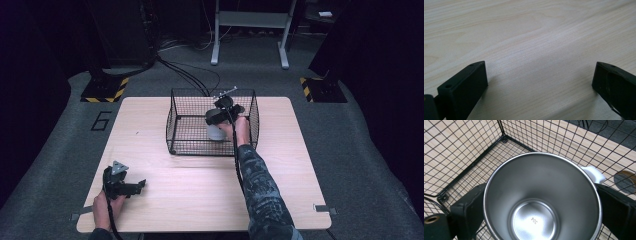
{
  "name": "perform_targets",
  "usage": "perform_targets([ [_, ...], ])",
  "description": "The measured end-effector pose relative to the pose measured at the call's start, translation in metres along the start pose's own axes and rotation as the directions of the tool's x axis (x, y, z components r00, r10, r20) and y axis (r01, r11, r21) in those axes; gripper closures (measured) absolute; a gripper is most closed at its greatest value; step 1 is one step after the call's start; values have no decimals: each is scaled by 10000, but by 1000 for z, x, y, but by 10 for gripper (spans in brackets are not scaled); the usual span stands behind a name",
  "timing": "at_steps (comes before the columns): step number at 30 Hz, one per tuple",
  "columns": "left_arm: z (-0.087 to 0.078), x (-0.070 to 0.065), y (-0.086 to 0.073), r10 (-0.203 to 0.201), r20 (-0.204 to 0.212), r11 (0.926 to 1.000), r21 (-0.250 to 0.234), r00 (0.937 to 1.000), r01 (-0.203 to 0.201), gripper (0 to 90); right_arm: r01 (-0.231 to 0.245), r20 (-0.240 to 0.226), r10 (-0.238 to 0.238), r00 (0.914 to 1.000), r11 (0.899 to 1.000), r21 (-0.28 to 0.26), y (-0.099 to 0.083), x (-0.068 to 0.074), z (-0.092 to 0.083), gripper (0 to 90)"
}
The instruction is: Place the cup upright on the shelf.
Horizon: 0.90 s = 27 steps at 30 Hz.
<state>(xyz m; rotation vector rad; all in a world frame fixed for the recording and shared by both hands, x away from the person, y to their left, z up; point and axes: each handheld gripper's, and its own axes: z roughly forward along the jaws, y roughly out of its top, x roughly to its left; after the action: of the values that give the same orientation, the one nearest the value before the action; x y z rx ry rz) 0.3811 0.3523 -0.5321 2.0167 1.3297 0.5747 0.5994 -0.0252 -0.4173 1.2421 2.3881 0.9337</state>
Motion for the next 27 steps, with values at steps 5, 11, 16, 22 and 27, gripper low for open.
perform_targets([
  [5, 0, 0, 0, -2, -1, 10000, -3, 10000, 2, 0, 43, 85, -44, 10000, 9999, 117, -1, -3, 4, 59],
  [11, -1, 1, 0, 63, 35, 9999, 104, 10000, -64, 0, 156, 200, -161, 9997, 9995, 261, -1, -2, 7, 58],
  [16, 0, 0, 0, 43, 2, 10000, 41, 10000, -43, 0, 130, 233, -139, 9996, 9993, 345, 0, -1, 8, 57],
  [22, 0, 0, 0, -1, 0, 10000, -1, 10000, 1, 0, -126, 196, 115, 9997, 9982, 579, -3, -1, 4, 54],
  [27, 0, -1, 0, -82, -13, 9999, -63, 10000, 81, 0, -82, 313, 65, 9995, 9985, 548, -7, 2, 4, 47],
])
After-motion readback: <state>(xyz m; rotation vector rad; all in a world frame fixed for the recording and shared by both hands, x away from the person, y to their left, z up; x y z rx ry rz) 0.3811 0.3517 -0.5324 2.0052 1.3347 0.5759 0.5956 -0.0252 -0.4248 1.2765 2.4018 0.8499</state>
